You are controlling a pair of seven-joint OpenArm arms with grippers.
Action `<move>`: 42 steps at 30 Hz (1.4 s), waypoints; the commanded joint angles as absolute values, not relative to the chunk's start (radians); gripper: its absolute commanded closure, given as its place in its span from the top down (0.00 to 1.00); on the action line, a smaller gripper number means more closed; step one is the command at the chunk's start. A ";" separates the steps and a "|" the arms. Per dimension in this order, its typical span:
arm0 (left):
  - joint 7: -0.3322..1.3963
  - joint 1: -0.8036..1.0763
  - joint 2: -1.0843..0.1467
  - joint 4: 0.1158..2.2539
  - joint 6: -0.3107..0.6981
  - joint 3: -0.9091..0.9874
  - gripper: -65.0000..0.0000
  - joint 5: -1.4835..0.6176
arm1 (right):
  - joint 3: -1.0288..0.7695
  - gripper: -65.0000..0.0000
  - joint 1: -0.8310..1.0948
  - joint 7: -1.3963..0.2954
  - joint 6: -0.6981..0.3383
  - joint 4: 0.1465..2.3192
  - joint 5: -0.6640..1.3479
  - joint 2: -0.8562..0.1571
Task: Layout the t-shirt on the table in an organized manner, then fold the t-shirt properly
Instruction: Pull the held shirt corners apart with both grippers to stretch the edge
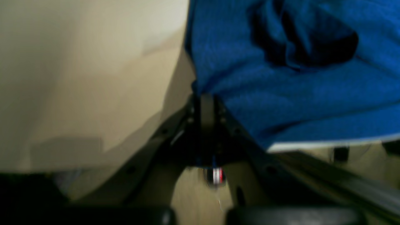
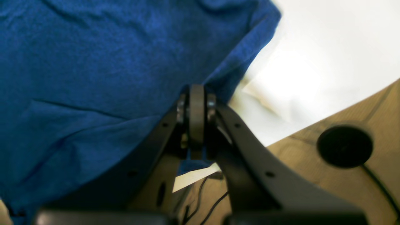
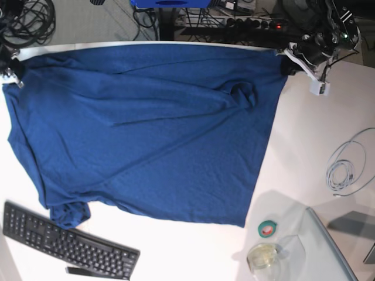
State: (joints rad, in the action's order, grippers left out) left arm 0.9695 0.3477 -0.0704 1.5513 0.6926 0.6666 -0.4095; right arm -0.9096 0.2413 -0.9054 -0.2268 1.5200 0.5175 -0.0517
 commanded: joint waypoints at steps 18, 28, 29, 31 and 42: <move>1.267 0.133 -0.065 1.543 0.698 0.805 0.00 -0.427 | -0.903 0.00 0.039 -1.053 -0.007 1.523 0.526 -0.081; 1.330 0.027 -0.067 1.468 0.698 0.805 0.00 -0.427 | -0.834 0.00 -0.015 -0.987 -0.007 1.325 0.526 -0.139; 1.330 0.024 -0.067 1.463 0.698 0.805 0.00 -0.427 | -0.834 0.00 -0.015 -0.987 -0.007 1.323 0.526 -0.139; 1.331 0.018 -0.067 1.455 0.698 0.803 0.00 -0.427 | -0.835 0.00 -0.010 -0.987 -0.007 1.328 0.526 -0.139; 1.331 0.010 -0.067 1.460 0.698 0.803 0.00 -0.427 | -0.846 0.00 0.005 -0.984 -0.007 1.330 0.526 -0.165</move>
State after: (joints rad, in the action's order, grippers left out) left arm 1.3327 0.0212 -0.0551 1.4414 0.6926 0.8024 -0.4160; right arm -0.8391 0.0139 -0.9932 -0.0071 1.3090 0.5167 -0.1474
